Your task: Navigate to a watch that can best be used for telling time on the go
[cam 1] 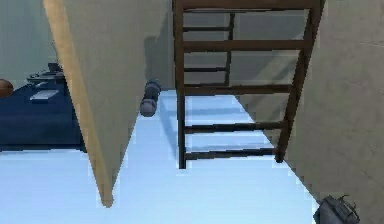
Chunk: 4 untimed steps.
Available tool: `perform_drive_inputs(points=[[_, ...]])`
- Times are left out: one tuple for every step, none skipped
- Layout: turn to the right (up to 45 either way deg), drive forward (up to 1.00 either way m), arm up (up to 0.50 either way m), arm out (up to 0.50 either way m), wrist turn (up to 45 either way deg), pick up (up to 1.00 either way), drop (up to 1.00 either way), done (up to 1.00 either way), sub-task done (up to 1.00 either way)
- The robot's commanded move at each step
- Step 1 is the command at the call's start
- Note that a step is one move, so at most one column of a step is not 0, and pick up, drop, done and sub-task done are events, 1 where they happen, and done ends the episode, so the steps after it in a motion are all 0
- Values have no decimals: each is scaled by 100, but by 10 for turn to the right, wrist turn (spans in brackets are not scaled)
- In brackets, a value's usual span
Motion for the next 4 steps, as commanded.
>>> perform_drive_inputs(points=[[-360,0,0,0,0,0,0,0,0],[0,55,0,0,0,0,0,0,0],[-240,0,0,0,0,0,0,0,0],[0,30,0,0,0,0,0,0,0]])
